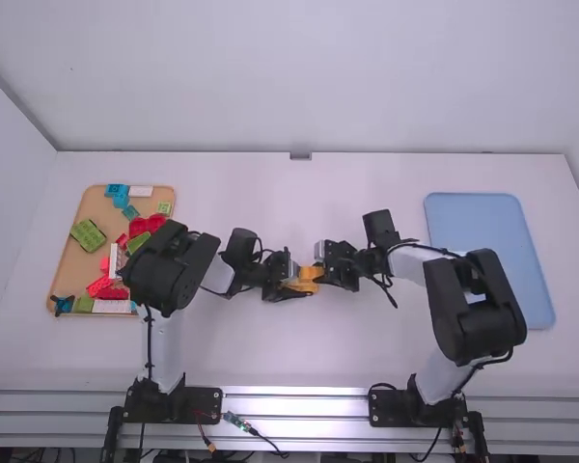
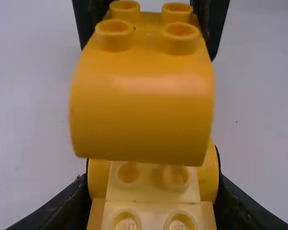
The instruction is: Assemble lego blocks to make yellow taxi
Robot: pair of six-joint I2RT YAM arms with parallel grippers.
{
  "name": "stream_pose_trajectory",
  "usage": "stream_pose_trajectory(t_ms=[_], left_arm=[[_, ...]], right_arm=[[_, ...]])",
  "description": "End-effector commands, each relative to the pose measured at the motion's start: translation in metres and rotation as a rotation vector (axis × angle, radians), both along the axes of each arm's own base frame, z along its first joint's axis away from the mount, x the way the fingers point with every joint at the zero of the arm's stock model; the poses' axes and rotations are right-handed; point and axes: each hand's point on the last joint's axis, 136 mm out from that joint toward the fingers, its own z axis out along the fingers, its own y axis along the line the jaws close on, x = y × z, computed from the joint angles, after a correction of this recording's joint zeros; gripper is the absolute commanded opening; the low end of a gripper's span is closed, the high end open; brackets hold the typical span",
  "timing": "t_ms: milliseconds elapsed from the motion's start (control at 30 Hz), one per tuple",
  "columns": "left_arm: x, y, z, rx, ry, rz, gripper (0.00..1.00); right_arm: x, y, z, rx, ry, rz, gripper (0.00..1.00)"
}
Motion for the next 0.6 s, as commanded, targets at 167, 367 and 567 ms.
stream_pose_trajectory(t_ms=[167, 367, 567], left_arm=[[0.002, 0.004, -0.009, 0.023, 0.015, 0.021, 0.45], [0.001, 0.004, -0.009, 0.024, 0.015, 0.022, 0.45], [0.002, 0.004, -0.009, 0.023, 0.015, 0.021, 0.45]], right_arm=[[-0.007, 0.017, -0.004, 0.018, 0.003, 0.045, 0.0], [-0.004, 0.019, -0.009, 0.032, 0.032, 0.05, 0.0], [0.002, 0.022, -0.014, 0.032, 0.047, 0.061, 0.0]])
